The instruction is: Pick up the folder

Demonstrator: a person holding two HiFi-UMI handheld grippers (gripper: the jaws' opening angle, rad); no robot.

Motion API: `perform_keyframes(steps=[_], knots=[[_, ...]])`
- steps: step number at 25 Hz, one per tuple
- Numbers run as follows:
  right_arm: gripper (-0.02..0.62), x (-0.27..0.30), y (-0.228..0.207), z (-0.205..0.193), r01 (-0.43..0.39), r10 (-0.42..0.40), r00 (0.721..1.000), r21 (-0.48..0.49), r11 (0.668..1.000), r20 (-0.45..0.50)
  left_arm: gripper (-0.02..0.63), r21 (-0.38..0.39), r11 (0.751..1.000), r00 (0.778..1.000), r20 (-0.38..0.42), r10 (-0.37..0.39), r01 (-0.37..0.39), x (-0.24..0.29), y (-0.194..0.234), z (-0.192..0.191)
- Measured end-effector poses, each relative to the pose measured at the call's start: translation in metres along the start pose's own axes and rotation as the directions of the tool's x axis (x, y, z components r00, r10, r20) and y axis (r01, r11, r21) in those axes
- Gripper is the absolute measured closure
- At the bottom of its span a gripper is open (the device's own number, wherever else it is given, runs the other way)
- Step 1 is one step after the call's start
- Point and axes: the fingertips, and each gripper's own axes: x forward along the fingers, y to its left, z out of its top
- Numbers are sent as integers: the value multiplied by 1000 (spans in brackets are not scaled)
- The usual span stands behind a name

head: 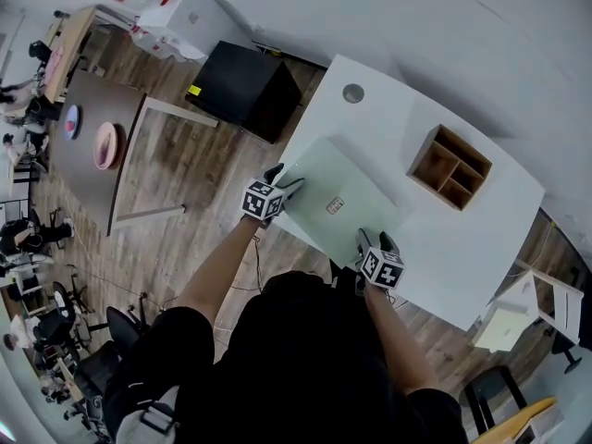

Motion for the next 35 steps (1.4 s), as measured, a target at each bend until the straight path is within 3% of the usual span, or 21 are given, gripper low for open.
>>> perform_keyframes(steps=[5,17,22,27,35], knots=[[307,3,-2,-1,-2,2,1000,10,1000,-14,280,-9,1000,1000,-18,-25,25,3,2,-1],[299,8,-3,-5,-38,39,999,89,995,-13,281,-169,972,986,-24,-166,160,12,3,-9],[295,10,-4,-5,-58,56,998,122,991,21,297,-178,963,974,-66,-217,203,13,1,-9],[298,6,-6,-4,-38,32,998,124,992,49,331,-80,984,987,-34,-160,157,6,-6,-5],[298,-15,-7,13,-64,54,988,69,996,148,351,-57,994,994,62,-92,96,-19,-22,4]])
